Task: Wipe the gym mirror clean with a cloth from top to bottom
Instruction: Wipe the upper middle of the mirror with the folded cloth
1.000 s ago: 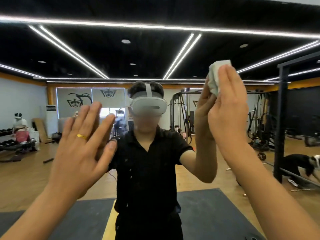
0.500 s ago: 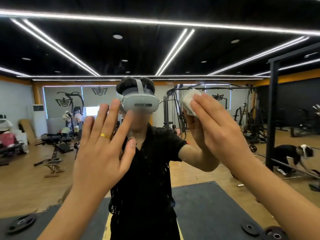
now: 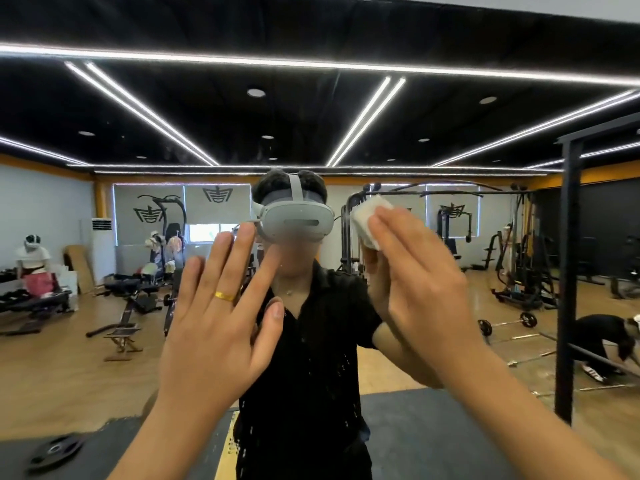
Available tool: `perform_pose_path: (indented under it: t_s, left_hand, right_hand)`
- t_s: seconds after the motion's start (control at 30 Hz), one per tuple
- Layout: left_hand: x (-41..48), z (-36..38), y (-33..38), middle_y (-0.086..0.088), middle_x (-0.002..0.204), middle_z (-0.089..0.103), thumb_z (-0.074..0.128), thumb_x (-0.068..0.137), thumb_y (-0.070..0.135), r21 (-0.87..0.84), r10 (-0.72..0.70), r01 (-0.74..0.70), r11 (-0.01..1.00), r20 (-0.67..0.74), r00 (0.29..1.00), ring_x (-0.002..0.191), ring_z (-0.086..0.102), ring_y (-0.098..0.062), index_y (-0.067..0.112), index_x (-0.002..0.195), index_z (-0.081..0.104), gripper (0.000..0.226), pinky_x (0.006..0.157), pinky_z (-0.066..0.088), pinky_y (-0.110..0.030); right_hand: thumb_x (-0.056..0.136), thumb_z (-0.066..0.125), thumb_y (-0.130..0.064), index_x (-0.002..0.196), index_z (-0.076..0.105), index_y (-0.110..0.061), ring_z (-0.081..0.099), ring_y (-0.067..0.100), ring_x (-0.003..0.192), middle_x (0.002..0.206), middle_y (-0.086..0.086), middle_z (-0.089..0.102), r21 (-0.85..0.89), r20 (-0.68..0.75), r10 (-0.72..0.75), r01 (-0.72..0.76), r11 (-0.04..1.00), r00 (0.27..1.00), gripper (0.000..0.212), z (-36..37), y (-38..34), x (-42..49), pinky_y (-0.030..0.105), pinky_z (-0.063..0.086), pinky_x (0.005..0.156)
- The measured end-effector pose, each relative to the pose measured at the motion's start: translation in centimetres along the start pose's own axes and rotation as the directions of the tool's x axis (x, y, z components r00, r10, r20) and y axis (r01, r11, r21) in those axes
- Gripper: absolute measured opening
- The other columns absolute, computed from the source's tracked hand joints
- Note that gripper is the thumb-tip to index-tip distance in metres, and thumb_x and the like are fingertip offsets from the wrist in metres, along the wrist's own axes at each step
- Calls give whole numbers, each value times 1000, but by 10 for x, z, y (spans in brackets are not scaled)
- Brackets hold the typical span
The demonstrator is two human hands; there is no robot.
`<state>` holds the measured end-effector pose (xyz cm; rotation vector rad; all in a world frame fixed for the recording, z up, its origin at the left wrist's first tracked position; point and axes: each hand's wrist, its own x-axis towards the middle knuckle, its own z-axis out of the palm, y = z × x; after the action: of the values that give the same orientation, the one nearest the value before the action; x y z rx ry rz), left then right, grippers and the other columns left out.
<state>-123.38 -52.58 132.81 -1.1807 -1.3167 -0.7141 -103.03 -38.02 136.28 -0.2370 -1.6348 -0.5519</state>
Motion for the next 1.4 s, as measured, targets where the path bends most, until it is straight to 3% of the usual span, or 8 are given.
perform_pose_path:
  t_s: [0.23, 0.5, 0.63, 0.73, 0.83, 1.0, 1.23, 1.4]
  left_hand:
    - [0, 0, 2, -11, 169, 22, 43, 102, 36, 5, -11, 11, 1000, -10, 1000, 158, 16, -29, 18, 158, 36, 59, 128, 9, -47]
    - [0, 1, 0, -12, 170, 20, 42, 102, 37, 12, -12, 12, 1000, 2, 1000, 158, 15, -29, 18, 159, 34, 61, 128, 11, -50]
    - [0, 0, 0, -12, 169, 22, 43, 102, 37, 11, -13, 14, 1000, -8, 1000, 158, 16, -30, 18, 158, 36, 60, 128, 11, -49]
    - [0, 0, 0, -12, 169, 23, 44, 102, 36, 5, -10, 10, 1000, -19, 1000, 157, 18, -30, 18, 158, 37, 60, 128, 12, -49]
    - [0, 0, -1, -11, 169, 22, 47, 101, 35, -5, -9, 9, 1000, -15, 1000, 158, 17, -29, 19, 158, 36, 60, 127, 14, -50]
    - [-1, 0, -1, -12, 169, 20, 47, 102, 35, 4, -8, 8, 1000, -6, 1000, 157, 17, -30, 18, 159, 35, 61, 128, 13, -51]
    - [-3, 0, -2, -11, 171, 14, 40, 105, 37, -1, -9, 9, 1000, 46, 999, 159, 11, -29, 19, 161, 30, 60, 128, 10, -51]
    - [-1, 0, -3, -11, 171, 11, 39, 106, 37, -4, -7, 8, 1000, 53, 999, 159, 9, -30, 19, 162, 28, 61, 128, 9, -52]
  right_hand:
    - [98, 45, 2, 145, 53, 2, 45, 32, 143, 151, 20, 51, 132, -140, 219, -201, 971, 966, 47, 3, 3, 34, 45, 39, 118]
    - [88, 68, 11, 144, 56, -2, 46, 29, 143, 149, 15, 54, 6, 75, -162, 161, 987, 984, 58, 0, 2, 18, 51, 43, 115]
    - [101, 42, -13, 142, 56, -1, 43, 25, 140, 146, 17, 56, 29, -68, 53, -51, 998, 996, 45, -5, 7, 48, 42, 38, 120]
    - [100, 44, -8, 141, 58, 2, 47, 29, 139, 144, 20, 57, 112, -139, 152, -137, 984, 979, 45, 11, -24, 39, 50, 43, 115]
    - [87, 62, 17, 144, 56, -1, 44, 27, 145, 151, 13, 53, 130, -24, 7, -4, 991, 1000, 60, 20, -53, 10, 49, 42, 116]
    - [85, 73, 8, 146, 55, -5, 44, 27, 145, 153, 10, 51, 37, 163, -200, 196, 980, 966, 65, 6, -28, 5, 41, 35, 122]
    - [99, 42, -3, 144, 54, 2, 44, 26, 140, 148, 20, 52, 72, -79, 212, -206, 976, 974, 47, 3, -30, 13, 19, 27, 122]
    - [101, 46, -1, 142, 58, 1, 47, 33, 142, 148, 17, 55, 53, -89, 156, -152, 987, 984, 42, 16, -54, -11, 45, 42, 117]
